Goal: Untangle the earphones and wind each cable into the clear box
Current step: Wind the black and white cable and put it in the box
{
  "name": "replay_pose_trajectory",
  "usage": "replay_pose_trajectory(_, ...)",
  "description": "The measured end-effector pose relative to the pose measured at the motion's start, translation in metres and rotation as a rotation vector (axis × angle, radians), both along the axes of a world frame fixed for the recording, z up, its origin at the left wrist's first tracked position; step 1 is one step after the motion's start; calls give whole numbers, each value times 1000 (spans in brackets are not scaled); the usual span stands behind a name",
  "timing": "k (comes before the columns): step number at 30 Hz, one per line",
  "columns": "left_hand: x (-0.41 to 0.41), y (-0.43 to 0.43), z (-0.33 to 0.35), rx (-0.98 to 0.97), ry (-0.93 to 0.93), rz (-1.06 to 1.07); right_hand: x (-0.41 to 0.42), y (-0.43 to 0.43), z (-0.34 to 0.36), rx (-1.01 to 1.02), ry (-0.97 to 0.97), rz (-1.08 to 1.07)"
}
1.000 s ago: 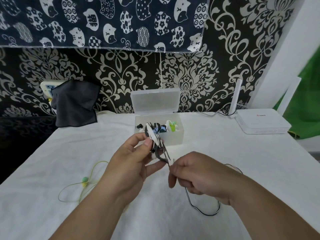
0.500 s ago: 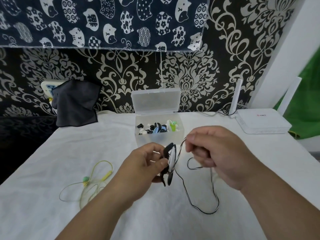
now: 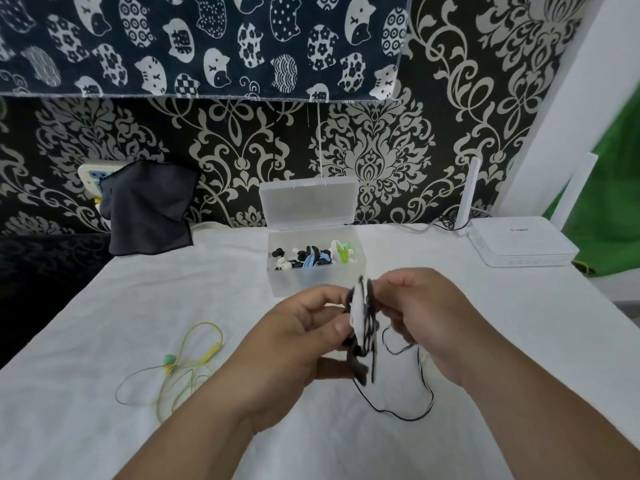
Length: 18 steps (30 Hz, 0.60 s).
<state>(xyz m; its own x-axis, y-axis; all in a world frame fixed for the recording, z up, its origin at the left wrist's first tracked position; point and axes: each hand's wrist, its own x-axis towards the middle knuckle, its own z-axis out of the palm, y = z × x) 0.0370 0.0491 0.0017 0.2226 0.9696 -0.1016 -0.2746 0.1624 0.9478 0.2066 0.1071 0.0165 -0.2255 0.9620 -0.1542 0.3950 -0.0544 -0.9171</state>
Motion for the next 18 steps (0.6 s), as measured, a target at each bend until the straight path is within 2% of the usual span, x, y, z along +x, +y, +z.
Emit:
replay_pose_trajectory(5, -8, 8, -3, 4, -64, 257, -7, -10, -3, -233, -62, 257)
replay_pose_trajectory(9, -17, 11, 0, -67, -114, 323, -11, -17, -3, -252, -63, 435)
replay_pose_trajectory(14, -23, 12, -2, -120, 25, 376, -8, -19, 6, -252, 50, 518)
replay_pose_trajectory(18, -19, 10, -7, 1, 257, 377, -7, -20, 13, -239, 141, 559)
